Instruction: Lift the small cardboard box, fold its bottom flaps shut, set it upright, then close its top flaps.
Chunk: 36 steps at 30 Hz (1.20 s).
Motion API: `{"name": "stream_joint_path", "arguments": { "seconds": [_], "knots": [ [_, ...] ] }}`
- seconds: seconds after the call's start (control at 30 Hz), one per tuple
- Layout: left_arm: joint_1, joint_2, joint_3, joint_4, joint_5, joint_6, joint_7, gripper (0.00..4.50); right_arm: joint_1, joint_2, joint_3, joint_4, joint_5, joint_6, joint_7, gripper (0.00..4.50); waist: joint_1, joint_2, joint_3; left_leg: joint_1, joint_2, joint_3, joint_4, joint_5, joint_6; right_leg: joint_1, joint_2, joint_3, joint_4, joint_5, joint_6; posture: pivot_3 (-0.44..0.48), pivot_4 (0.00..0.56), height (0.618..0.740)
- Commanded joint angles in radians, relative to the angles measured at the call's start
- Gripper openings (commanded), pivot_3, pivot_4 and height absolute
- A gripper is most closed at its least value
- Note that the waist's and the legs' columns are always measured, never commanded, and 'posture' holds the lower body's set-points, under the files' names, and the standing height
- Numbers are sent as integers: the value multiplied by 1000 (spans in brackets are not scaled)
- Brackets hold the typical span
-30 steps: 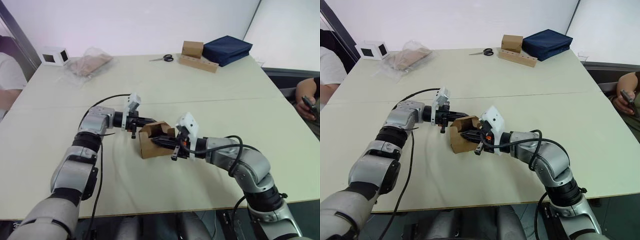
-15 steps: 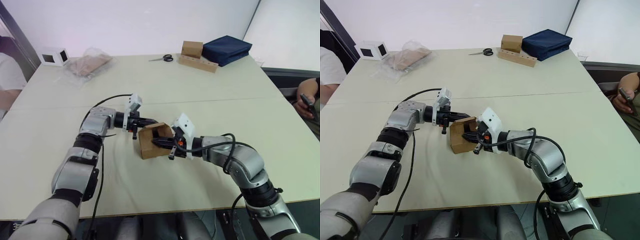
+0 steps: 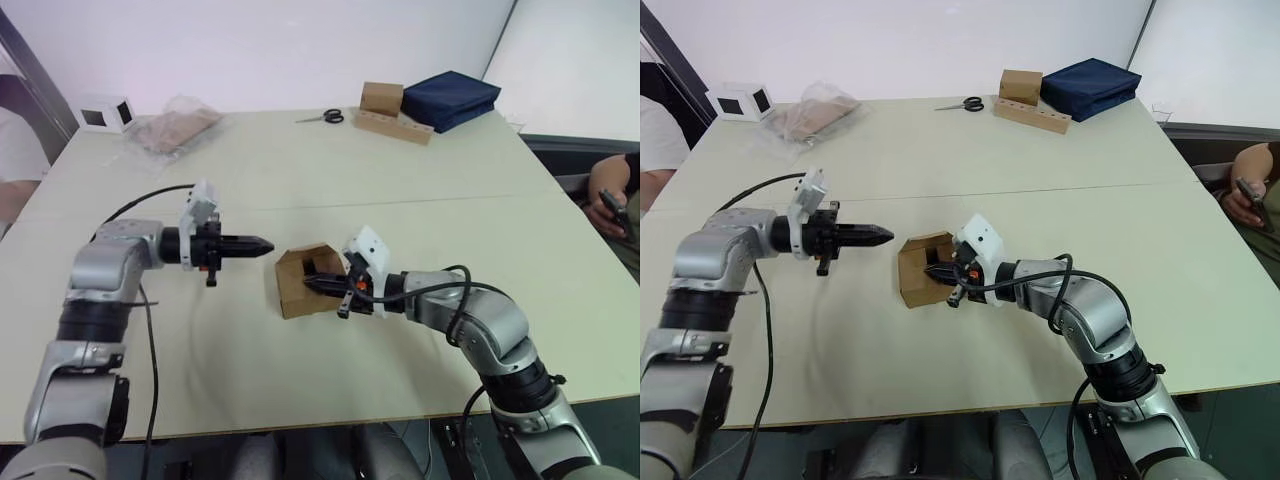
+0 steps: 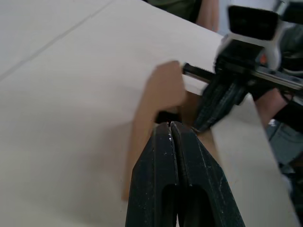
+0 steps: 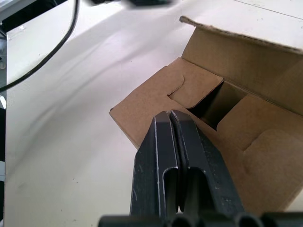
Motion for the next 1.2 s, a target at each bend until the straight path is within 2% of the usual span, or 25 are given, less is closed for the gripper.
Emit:
{"name": "stream_joint_path", "arguments": {
  "seconds": [0.03, 0.2, 0.43, 0.6, 0.73, 0.93, 1.2],
  "knots": [
    [62, 14, 32, -171, -103, 99, 38, 22, -7, -2, -17, 1, -6, -9, 6, 0, 3, 0, 0, 0, 0, 0, 0, 0, 0, 0, 0, 0, 0, 0, 0, 0, 150, 740],
    [128, -33, -11, -222, -87, 65, 123, 22, -5, -6, -21, 1, -11, -11, 10, 0, 9, 0, 0, 0, 0, 0, 0, 0, 0, 0, 0, 0, 0, 0, 0, 0, 150, 740],
    [130, -108, -82, -143, -4, -41, 220, 22, -7, -23, -48, -32, 10, 9, 18, 0, 9, 0, 0, 0, 0, 1, 0, 0, 0, 0, 0, 0, 0, 0, 0, 0, 150, 740],
    [138, -113, -108, -141, 4, -62, 218, 22, -17, -42, -85, -81, 45, 32, 29, 0, 10, 0, 0, 0, 0, 1, 0, 0, 0, 0, 0, 0, 0, 0, 0, 0, 150, 740],
    [137, -109, -110, -135, 4, -68, 216, 22, -73, -55, -182, -108, 137, 64, 57, 0, 9, 0, 0, 0, 0, 1, 0, 0, 0, 0, 0, 0, 0, 0, 0, 0, 150, 740],
    [138, -106, -110, -137, 3, -74, 217, 22, -196, -32, -211, 39, 141, 50, 64, 0, 8, 0, 0, 1, 0, 1, 0, 0, 0, 0, 0, 0, 0, 0, 0, 0, 150, 740],
    [143, -107, -106, -160, -6, -67, 234, 22, -290, 7, -110, 321, 44, -44, 158, 0, 7, 0, 0, 1, 0, 1, 0, 0, 0, 0, 0, 0, 0, 0, 0, 0, 150, 740]
  ]
}}
